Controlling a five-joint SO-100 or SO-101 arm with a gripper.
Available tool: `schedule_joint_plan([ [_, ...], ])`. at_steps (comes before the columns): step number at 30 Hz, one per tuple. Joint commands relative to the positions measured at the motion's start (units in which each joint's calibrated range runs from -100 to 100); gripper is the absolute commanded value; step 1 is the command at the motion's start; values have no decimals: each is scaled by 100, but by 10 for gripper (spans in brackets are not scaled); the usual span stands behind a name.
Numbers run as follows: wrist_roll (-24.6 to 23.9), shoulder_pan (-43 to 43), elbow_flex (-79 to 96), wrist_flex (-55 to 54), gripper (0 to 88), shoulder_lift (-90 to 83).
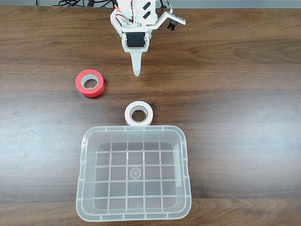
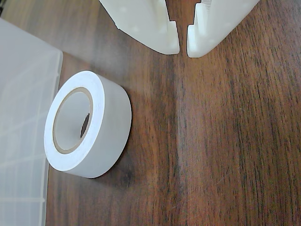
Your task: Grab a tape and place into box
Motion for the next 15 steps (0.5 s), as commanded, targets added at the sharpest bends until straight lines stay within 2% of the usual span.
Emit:
schedule_joint_plan([
  [1, -52, 6, -81, 0, 14, -72],
  [15, -62, 6, -81, 0, 13, -72],
])
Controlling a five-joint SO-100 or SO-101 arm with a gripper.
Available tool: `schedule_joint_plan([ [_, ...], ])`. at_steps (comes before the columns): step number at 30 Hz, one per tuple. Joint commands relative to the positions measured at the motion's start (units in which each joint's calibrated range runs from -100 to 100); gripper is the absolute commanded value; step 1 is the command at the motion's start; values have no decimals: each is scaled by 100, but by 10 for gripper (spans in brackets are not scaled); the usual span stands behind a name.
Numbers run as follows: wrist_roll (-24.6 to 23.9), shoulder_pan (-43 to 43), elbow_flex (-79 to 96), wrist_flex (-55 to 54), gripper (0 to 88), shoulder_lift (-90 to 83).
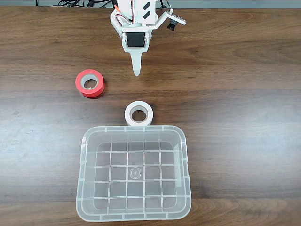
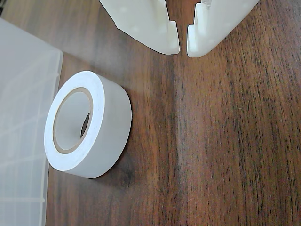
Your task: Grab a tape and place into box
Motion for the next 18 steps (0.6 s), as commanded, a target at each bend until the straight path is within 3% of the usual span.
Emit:
schedule_joint_plan([
  [1, -62, 6, -81, 0, 13, -72],
  [18, -88, 6, -81, -9, 13, -72],
])
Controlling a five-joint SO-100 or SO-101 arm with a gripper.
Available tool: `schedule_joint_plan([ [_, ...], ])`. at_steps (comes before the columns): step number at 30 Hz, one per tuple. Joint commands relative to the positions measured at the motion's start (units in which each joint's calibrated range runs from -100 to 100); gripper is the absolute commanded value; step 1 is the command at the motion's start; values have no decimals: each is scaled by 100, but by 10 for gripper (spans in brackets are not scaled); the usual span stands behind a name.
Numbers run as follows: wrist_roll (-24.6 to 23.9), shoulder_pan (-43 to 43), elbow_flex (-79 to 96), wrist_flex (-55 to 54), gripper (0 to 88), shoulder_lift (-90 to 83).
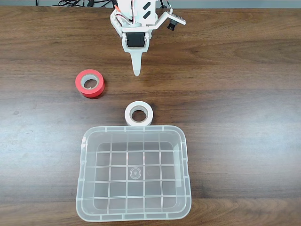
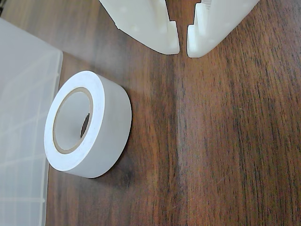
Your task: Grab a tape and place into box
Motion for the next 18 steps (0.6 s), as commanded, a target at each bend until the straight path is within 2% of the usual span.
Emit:
schedule_joint_plan([
  [1, -88, 6, -81, -9, 13, -72],
  [6, -94, 49, -274, -17, 13, -72],
  [18, -94, 13, -2254, 34, 12, 161],
])
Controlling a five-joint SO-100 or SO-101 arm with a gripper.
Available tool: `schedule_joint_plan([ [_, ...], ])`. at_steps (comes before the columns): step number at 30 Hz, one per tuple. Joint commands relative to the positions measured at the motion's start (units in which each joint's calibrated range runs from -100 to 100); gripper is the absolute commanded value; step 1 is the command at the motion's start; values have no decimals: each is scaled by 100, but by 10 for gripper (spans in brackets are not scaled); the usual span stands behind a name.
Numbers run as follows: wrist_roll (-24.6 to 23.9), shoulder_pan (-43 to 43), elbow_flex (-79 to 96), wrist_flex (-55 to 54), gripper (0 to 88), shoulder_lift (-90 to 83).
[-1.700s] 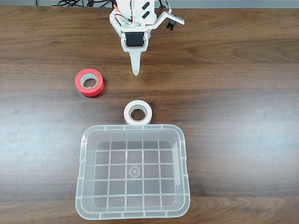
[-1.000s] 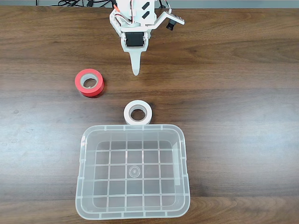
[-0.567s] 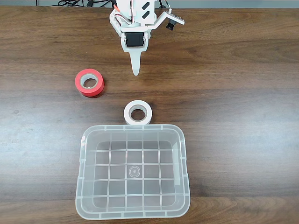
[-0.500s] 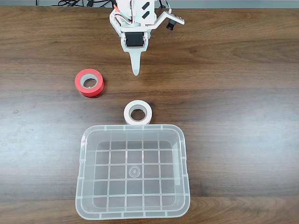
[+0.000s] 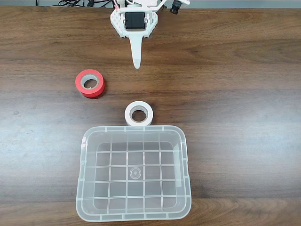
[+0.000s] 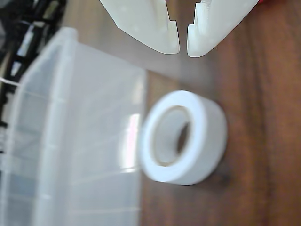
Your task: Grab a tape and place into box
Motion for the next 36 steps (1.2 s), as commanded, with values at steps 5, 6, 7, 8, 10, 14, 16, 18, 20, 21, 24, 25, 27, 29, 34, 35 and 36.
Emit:
schedule_joint_plan([
  [5, -62, 13, -1892, 34, 12, 1304],
  [6, -62, 13, -2155, 34, 12, 1682],
  [7, -68, 13, -2391, 34, 12, 2020],
  [8, -68, 13, -2671, 34, 12, 2414],
  [10, -68, 64, -3223, 34, 13, 3130],
  [14, -68, 79, -4196, 42, 13, 4377],
  [16, -68, 79, -4590, 42, 13, 4948],
  [18, -62, 71, -4905, 42, 13, 5463],
  [20, -52, 64, -5124, 51, 13, 5946],
  [21, -20, 71, -5212, 77, 13, 6187],
  [24, -25, 49, -5343, 316, 13, 6903],
  [25, -20, 20, -5343, 351, 13, 7169],
  [27, -10, 49, -5335, 334, 13, 7667],
  [29, 48, 71, -5352, 265, 13, 8118],
  [34, 243, 64, -5440, -60, 13, 8721],
  [35, 249, 79, -5449, -197, 13, 8762],
  [36, 259, 79, -5457, -309, 13, 8786],
])
